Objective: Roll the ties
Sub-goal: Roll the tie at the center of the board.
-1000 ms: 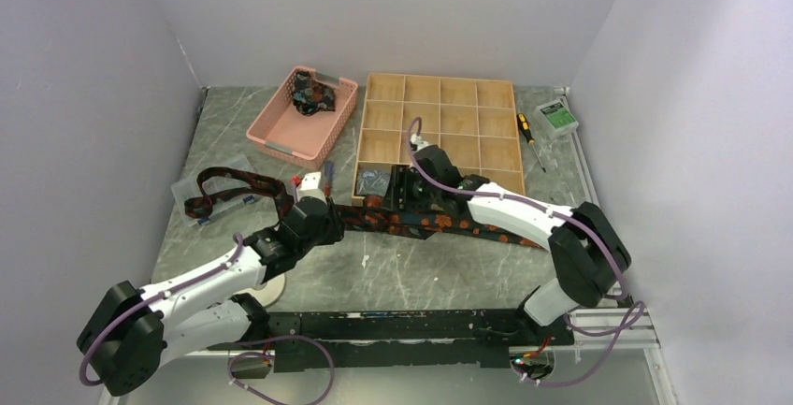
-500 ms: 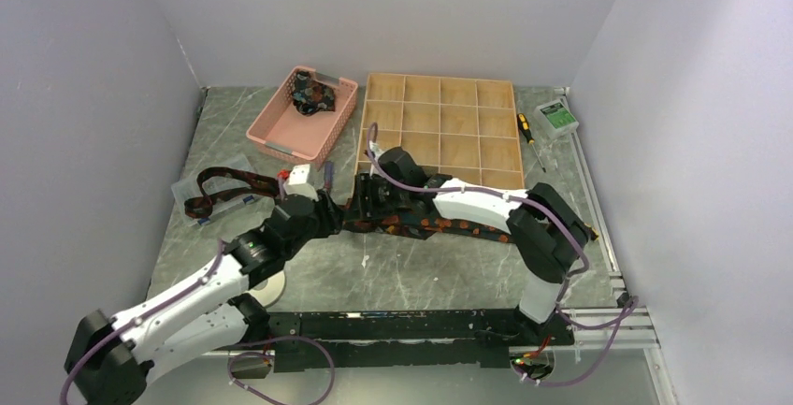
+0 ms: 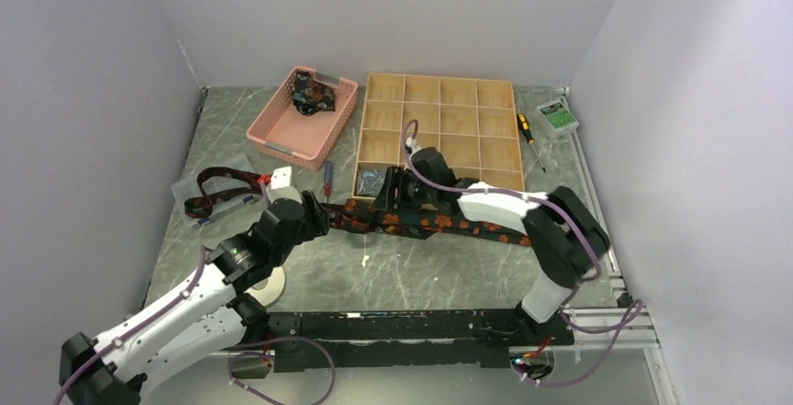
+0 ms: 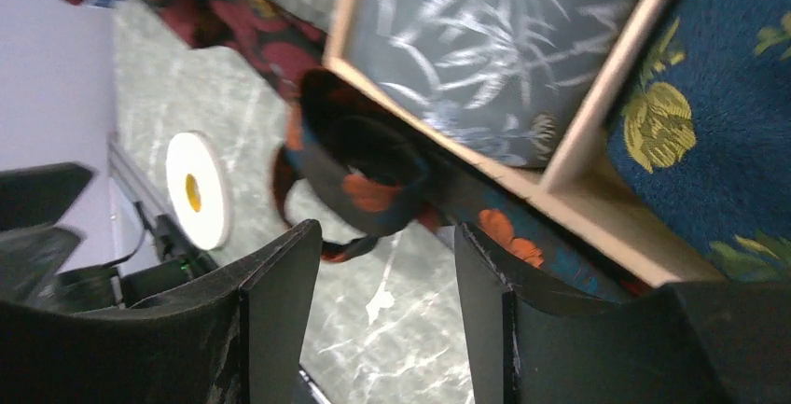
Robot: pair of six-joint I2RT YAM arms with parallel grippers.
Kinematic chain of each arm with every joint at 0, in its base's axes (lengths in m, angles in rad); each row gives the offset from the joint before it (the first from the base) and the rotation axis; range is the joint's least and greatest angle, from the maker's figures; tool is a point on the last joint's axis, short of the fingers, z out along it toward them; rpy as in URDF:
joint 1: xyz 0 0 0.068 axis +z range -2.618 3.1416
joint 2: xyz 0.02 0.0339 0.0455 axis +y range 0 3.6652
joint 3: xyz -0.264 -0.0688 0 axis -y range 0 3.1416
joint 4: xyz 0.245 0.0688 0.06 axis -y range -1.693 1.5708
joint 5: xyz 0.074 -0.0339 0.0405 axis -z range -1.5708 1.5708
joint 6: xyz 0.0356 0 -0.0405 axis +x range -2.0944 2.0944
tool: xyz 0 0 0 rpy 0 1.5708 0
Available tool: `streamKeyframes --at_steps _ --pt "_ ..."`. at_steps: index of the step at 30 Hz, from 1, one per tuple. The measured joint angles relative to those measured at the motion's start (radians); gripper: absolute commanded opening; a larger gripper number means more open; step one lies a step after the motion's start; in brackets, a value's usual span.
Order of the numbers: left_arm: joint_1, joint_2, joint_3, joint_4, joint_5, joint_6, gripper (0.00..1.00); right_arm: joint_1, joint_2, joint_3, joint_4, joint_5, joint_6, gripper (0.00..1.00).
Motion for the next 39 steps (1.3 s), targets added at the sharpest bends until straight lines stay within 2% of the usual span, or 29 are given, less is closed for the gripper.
streamKeyframes --at_steps 4,7,10,14,18,20,22,26,29,32,39 --pt "0.0 0.07 0.043 -0.071 0.004 -0.018 0.58 0.018 0.175 0.049 -0.003 -0.03 0.04 0.52" --pt "0.0 0.025 0.057 -0.124 0.0 -0.037 0.59 0.068 0.295 0.191 -0.045 -0.076 0.051 0.49" --pt "0.0 -0.079 0.059 -0.191 -0.026 -0.068 0.59 0.151 0.349 0.322 -0.013 -0.117 0.035 0.53" --pt "0.0 -0.219 0.061 -0.272 -0.076 -0.108 0.62 0.238 0.229 0.272 0.085 -0.18 0.016 0.6" --pt "0.001 -0.272 0.058 -0.285 -0.098 -0.106 0.67 0.188 0.019 0.108 0.092 -0.138 -0.027 0.6" --pt "0.001 -0.233 0.056 -0.277 -0.097 -0.105 0.67 0.123 -0.065 0.039 0.052 -0.039 -0.055 0.6" --pt "0.001 -0.124 0.06 -0.262 -0.095 -0.105 0.68 0.061 -0.128 -0.029 0.009 0.059 -0.074 0.59" --pt "0.016 0.216 0.127 -0.256 -0.09 -0.093 0.67 -0.035 -0.239 -0.19 -0.076 0.191 -0.085 0.59" --pt "0.082 0.393 0.183 -0.247 -0.057 -0.068 0.65 -0.049 -0.286 -0.266 -0.13 0.236 -0.085 0.58" --pt "0.171 0.456 0.205 -0.233 -0.018 -0.044 0.63 -0.047 -0.3 -0.287 -0.14 0.239 -0.085 0.58" --pt "0.299 0.455 0.209 -0.212 0.021 0.021 0.63 -0.046 -0.299 -0.288 -0.135 0.263 -0.082 0.62"
